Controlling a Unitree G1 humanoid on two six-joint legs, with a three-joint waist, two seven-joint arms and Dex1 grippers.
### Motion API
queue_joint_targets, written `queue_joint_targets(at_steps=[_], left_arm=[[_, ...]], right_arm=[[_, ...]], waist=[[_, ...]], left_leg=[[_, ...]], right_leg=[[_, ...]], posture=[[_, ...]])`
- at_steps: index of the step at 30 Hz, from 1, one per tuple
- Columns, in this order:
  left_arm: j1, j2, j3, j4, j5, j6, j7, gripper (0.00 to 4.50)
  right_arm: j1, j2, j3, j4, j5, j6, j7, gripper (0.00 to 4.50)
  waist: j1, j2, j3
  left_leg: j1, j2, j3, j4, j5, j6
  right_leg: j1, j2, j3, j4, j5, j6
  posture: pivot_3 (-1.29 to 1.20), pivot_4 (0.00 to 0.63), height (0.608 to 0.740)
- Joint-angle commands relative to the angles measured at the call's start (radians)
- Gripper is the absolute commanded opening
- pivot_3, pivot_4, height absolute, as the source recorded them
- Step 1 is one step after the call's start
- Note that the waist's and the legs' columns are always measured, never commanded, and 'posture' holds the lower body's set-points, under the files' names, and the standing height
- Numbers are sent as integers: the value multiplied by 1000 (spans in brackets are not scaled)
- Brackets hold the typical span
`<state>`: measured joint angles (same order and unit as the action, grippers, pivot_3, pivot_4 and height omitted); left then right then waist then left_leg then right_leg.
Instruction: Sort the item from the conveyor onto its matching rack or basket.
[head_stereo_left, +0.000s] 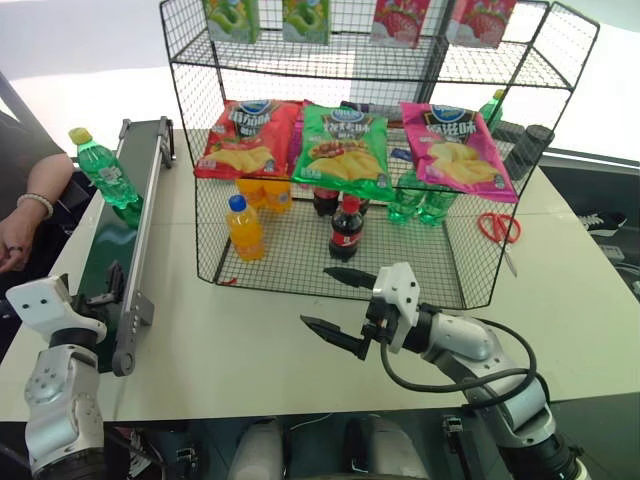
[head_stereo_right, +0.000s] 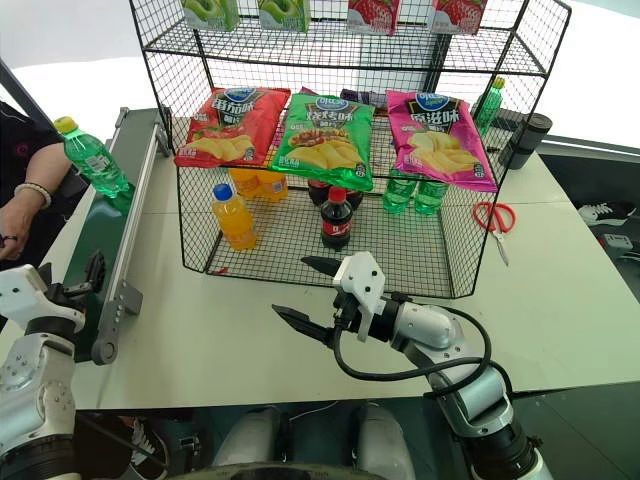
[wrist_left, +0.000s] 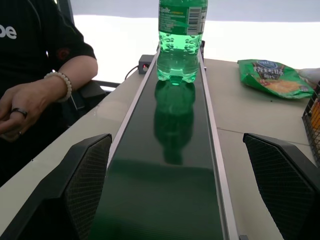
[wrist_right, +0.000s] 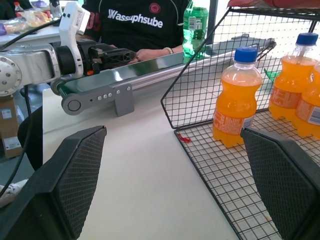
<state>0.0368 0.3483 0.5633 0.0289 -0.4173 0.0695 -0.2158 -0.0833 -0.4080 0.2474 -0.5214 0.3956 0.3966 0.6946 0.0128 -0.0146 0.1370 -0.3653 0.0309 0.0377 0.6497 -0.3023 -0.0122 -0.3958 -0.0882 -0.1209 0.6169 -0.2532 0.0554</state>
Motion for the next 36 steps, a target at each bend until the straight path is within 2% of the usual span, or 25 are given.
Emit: queue_joint_targets(at_steps=[1,36], left_arm=[[-9,0,-3,0,10,-32,-1,4500],[-35,-4,0,72,47,-112,27,4500]], right_arm=[[-26,6,-25,3,18,-7,5,4483],[-21,7,-20,-1,20,-7,18,4483]], waist=[[0,0,0],[0,0,0]], left_leg=[[0,0,0,0,0,0],[-1,0,0,0,0,0]], right_leg=[[0,0,0,0,0,0],[-1,0,0,0,0,0]], posture=[[0,150,734],[0,150,734]])
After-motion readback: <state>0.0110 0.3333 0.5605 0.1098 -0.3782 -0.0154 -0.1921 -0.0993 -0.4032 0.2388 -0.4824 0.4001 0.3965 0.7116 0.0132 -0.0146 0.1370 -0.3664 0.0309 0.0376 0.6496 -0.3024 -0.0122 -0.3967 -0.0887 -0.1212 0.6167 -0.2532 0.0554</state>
